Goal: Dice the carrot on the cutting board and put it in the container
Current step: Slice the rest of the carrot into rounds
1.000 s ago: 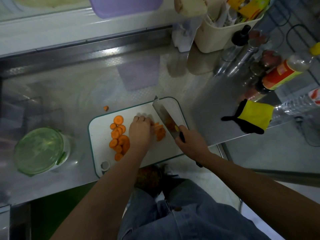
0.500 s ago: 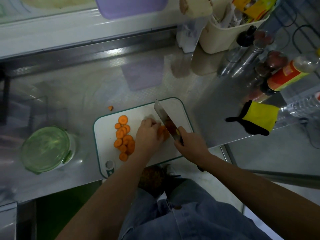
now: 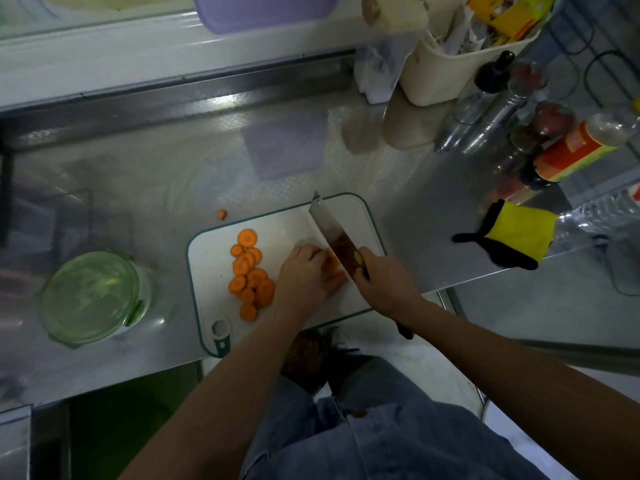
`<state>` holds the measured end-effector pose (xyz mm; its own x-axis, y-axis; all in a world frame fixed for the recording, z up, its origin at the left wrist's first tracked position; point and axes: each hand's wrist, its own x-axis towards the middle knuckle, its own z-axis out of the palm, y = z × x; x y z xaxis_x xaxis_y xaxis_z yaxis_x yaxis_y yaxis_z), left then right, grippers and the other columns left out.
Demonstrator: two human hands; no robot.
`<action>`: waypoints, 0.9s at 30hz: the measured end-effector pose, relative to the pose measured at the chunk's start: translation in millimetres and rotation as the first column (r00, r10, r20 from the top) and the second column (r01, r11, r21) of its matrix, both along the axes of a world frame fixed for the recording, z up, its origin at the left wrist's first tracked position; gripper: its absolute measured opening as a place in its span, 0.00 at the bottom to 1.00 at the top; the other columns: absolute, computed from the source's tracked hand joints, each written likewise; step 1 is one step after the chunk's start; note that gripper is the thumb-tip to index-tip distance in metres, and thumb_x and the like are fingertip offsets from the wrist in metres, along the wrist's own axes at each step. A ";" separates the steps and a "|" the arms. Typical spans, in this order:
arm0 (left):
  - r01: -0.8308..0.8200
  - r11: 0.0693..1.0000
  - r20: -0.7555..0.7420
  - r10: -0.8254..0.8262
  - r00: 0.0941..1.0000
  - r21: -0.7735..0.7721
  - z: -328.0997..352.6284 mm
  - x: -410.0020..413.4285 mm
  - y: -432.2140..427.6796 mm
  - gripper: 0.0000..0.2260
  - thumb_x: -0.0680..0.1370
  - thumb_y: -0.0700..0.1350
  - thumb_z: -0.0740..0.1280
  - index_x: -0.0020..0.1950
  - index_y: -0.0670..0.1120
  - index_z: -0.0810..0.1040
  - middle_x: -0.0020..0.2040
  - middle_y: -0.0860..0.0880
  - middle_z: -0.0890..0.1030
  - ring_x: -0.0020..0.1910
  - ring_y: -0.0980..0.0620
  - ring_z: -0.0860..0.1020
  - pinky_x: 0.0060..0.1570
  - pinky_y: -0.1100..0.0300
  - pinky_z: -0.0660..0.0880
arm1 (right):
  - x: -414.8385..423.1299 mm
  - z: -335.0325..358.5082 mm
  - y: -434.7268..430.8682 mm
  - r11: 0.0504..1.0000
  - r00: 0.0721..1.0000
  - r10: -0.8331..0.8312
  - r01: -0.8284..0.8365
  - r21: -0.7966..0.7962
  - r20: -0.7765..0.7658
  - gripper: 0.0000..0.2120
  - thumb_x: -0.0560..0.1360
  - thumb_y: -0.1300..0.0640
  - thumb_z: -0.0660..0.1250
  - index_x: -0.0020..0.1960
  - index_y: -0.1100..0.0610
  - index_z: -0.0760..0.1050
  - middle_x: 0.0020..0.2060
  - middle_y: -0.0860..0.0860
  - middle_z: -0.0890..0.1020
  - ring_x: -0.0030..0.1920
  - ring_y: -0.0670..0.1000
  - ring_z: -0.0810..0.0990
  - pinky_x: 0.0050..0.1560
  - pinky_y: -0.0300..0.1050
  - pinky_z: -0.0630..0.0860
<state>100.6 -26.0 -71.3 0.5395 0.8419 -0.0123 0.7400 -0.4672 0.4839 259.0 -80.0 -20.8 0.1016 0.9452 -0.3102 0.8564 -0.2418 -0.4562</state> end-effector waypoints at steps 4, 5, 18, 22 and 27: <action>0.007 0.999 -0.045 -0.008 0.999 -0.038 -4.1 0.5 -1.0 0.23 0.69 0.59 0.68 0.55 0.43 0.77 0.50 0.43 0.77 0.49 0.43 0.74 0.47 0.50 0.75 | -0.5 -0.7 -1.9 1.000 1.000 -0.015 0.016 -0.026 0.010 0.07 0.79 0.56 0.57 0.53 0.59 0.68 0.31 0.50 0.71 0.26 0.45 0.66 0.26 0.41 0.59; 0.000 0.999 -0.058 -0.003 0.998 -0.045 -4.7 1.6 -0.9 0.22 0.69 0.56 0.71 0.55 0.43 0.77 0.50 0.43 0.77 0.49 0.42 0.74 0.46 0.49 0.75 | -0.6 -0.6 -2.2 0.999 1.000 -0.017 0.017 -0.028 0.008 0.07 0.79 0.56 0.57 0.53 0.59 0.68 0.31 0.50 0.72 0.26 0.45 0.67 0.25 0.41 0.60; -0.015 0.999 -0.040 0.017 0.999 0.040 2.4 6.8 -0.7 0.20 0.65 0.46 0.75 0.55 0.44 0.77 0.51 0.43 0.74 0.49 0.43 0.73 0.40 0.52 0.74 | -1.5 -1.4 -1.0 0.999 0.999 -0.035 0.035 -0.008 0.026 0.08 0.80 0.57 0.56 0.56 0.59 0.68 0.29 0.46 0.68 0.27 0.43 0.66 0.26 0.38 0.57; 0.126 0.981 -0.157 -0.103 0.982 0.145 10.5 9.7 -3.9 0.13 0.64 0.44 0.76 0.45 0.46 0.79 0.46 0.44 0.76 0.43 0.44 0.76 0.32 0.58 0.63 | 1.6 -3.9 -2.7 0.998 0.998 -0.058 0.058 -0.013 0.021 0.08 0.80 0.56 0.56 0.55 0.59 0.68 0.32 0.50 0.72 0.27 0.44 0.66 0.26 0.38 0.58; 0.089 0.982 -0.180 -0.059 0.982 0.164 9.3 10.5 -1.9 0.10 0.64 0.43 0.75 0.42 0.43 0.78 0.44 0.43 0.75 0.43 0.42 0.75 0.34 0.55 0.70 | 2.7 -5.0 -3.7 1.000 1.000 -0.028 0.028 -0.002 0.008 0.06 0.80 0.56 0.57 0.52 0.59 0.68 0.32 0.50 0.73 0.27 0.44 0.66 0.26 0.38 0.58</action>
